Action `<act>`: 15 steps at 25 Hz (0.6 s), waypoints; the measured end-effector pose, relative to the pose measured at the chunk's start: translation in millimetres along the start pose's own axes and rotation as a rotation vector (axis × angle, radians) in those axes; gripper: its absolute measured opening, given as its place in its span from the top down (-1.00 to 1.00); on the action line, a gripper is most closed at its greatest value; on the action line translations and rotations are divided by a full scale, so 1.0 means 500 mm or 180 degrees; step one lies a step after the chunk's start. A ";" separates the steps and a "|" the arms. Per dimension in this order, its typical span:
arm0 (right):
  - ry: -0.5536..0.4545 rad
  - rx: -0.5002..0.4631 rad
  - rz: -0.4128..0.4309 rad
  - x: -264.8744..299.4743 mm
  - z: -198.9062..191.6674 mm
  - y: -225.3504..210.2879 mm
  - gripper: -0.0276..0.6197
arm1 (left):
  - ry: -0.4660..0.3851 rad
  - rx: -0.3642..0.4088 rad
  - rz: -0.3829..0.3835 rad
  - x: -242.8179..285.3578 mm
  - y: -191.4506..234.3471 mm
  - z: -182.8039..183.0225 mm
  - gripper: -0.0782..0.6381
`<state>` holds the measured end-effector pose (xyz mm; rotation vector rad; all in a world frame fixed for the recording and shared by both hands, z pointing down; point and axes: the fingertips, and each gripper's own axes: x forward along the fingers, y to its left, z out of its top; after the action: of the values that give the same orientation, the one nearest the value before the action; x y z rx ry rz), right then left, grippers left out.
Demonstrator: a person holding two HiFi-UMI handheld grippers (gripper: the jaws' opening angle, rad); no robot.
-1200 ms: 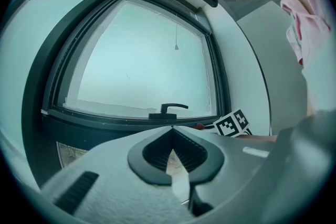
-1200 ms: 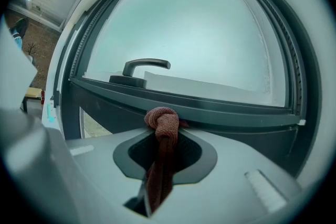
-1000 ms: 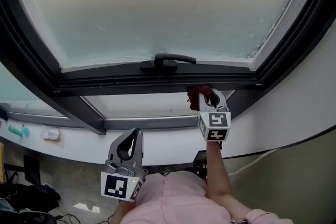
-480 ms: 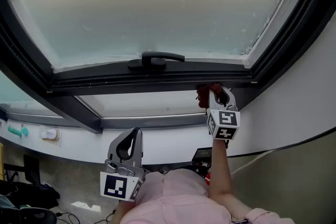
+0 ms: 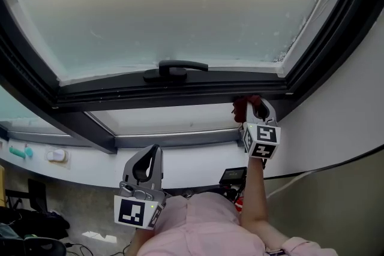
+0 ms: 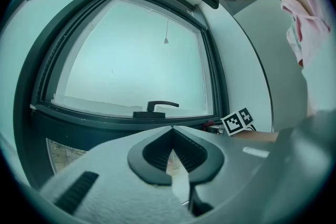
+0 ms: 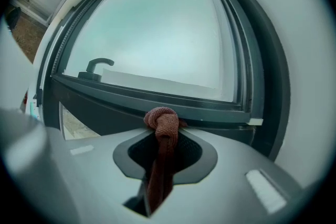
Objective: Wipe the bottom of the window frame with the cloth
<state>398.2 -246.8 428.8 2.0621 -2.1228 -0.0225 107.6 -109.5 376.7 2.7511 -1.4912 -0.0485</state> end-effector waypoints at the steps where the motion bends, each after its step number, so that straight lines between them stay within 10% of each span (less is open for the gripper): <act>1: 0.0006 0.0031 -0.0049 0.000 -0.002 -0.013 0.71 | -0.0001 0.0001 -0.0009 0.001 0.000 0.000 0.79; 15: 0.0082 0.0229 -0.0643 -0.011 -0.028 -0.162 0.71 | -0.0024 0.0003 -0.0127 0.013 -0.009 0.003 0.78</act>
<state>480.3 -242.9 430.9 2.2972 -1.9190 0.0538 115.0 -112.5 375.1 2.7846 -1.4384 -0.0586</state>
